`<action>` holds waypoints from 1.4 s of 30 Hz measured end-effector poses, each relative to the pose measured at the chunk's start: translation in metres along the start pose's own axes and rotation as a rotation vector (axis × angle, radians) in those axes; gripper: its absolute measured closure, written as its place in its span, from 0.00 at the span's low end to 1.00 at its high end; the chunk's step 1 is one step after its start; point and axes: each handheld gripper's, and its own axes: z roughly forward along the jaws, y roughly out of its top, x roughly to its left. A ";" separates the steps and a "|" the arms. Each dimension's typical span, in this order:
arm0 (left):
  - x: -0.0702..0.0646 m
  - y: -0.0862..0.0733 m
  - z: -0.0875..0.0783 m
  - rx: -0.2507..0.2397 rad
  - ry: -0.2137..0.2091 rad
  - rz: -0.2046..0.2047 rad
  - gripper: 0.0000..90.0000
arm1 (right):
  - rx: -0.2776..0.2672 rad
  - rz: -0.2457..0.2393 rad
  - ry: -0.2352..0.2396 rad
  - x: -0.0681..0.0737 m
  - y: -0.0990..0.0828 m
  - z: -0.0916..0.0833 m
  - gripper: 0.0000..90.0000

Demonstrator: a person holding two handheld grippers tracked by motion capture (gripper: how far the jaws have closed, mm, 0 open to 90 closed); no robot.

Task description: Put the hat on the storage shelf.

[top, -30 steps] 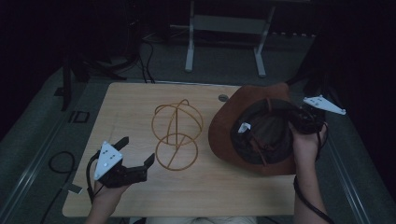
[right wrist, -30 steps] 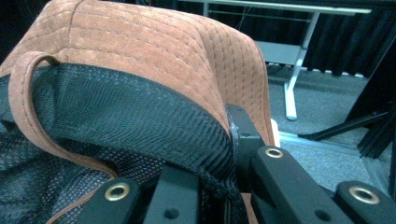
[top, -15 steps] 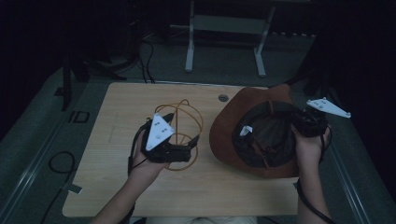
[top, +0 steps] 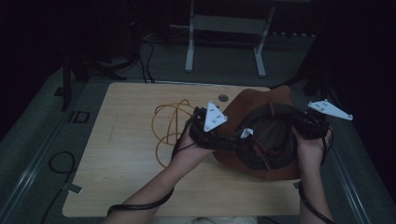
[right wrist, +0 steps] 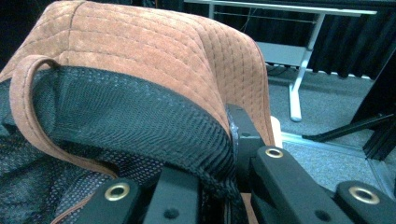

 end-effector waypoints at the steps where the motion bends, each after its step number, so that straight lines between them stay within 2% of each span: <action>1: -0.002 0.003 0.010 0.006 -0.004 -0.007 0.06 | 0.000 0.001 0.001 0.000 0.000 0.000 0.94; 2: -0.004 0.006 0.020 0.018 -0.007 -0.008 0.06 | -0.002 0.001 0.002 0.000 -0.001 0.000 0.94; 4: -0.004 0.006 0.020 0.018 -0.007 -0.008 0.06 | 0.000 0.000 0.002 0.001 -0.001 0.000 0.94; 5: -0.008 0.010 0.035 0.032 0.005 0.003 0.06 | 0.000 0.000 0.002 0.001 -0.001 0.000 0.94; 7: -0.010 0.011 0.046 0.057 0.010 0.006 0.08 | -0.005 0.000 0.006 0.001 -0.002 -0.002 0.94; 9: -0.008 0.011 0.057 0.082 0.007 -0.018 0.09 | -0.009 0.006 0.010 0.001 -0.001 -0.003 0.94; 11: -0.009 0.010 0.068 0.104 0.047 0.006 0.13 | -0.010 0.007 0.013 0.001 0.001 -0.004 0.94; 14: -0.006 0.008 0.078 0.129 0.084 -0.007 0.16 | -0.013 -0.002 0.022 0.004 0.003 -0.007 0.94; 16: -0.004 0.006 0.082 0.136 0.091 -0.016 0.20 | -0.021 -0.005 0.024 0.006 0.004 -0.009 0.94; 17: -0.004 0.005 0.085 0.144 0.087 -0.003 0.27 | -0.025 -0.015 0.028 0.009 0.005 -0.010 0.94; 18: -0.005 0.003 0.087 0.150 0.104 0.013 0.27 | -0.025 -0.015 0.028 0.009 0.005 -0.010 0.94; 19: -0.005 0.001 0.089 0.146 0.107 0.017 0.31 | -0.025 -0.017 0.033 0.010 0.005 -0.011 0.94; 20: -0.004 0.000 0.091 0.152 0.101 0.015 0.40 | -0.024 -0.021 0.036 0.011 0.005 -0.011 0.94; 22: -0.003 0.000 0.093 0.155 0.109 0.010 0.50 | -0.022 -0.028 0.037 0.013 0.005 -0.011 0.94; 23: 0.001 -0.002 0.096 0.153 0.147 -0.035 0.63 | -0.018 -0.035 0.045 0.016 0.004 -0.012 0.94; 26: 0.003 -0.001 0.095 0.138 0.158 -0.049 0.88 | -0.010 -0.043 0.061 0.021 0.001 -0.010 0.93; 27: 0.003 -0.001 0.095 0.138 0.158 -0.049 0.93 | -0.010 -0.043 0.061 0.021 0.001 -0.010 0.93; 28: 0.002 0.000 0.095 0.124 0.186 -0.038 0.96 | -0.009 -0.042 0.067 0.024 0.000 -0.009 0.94; 32: 0.002 0.004 0.092 0.103 0.223 -0.028 0.97 | -0.016 -0.042 0.059 0.027 -0.002 -0.008 0.93; 37: 0.000 0.011 0.089 0.089 0.228 -0.004 0.97 | -0.028 -0.035 0.062 0.026 -0.004 -0.012 0.93; 38: 0.000 0.013 0.087 0.074 0.226 -0.013 0.97 | -0.035 -0.032 0.068 0.025 -0.004 -0.015 0.89; 41: 0.000 0.018 0.084 0.062 0.224 -0.011 0.98 | -0.036 -0.034 0.071 0.025 -0.005 -0.016 0.86; 42: -0.001 0.022 0.082 0.051 0.228 -0.002 0.98 | -0.054 -0.045 0.082 0.026 -0.008 -0.023 0.78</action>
